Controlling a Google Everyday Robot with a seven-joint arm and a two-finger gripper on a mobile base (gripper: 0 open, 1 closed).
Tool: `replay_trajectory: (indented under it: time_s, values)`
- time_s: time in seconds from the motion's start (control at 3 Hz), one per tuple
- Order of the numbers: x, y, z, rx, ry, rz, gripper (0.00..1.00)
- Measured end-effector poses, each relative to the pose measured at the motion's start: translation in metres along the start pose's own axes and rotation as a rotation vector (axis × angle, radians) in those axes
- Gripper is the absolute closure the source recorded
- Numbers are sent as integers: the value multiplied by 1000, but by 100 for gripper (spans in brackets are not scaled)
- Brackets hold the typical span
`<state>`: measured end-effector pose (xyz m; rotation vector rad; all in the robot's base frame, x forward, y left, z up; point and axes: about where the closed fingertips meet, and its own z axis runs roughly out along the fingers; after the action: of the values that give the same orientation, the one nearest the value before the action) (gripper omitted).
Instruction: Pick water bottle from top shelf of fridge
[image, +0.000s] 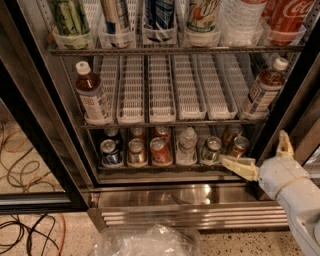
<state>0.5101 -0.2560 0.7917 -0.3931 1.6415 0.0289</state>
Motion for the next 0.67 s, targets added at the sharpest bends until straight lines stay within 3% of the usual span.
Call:
replay_trajectory:
  time_s: [0.33, 0.67]
  values:
    - [-3, -20, -19, 74, -51, 8, 0]
    - [-2, -18, -15, 60, -38, 6, 0]
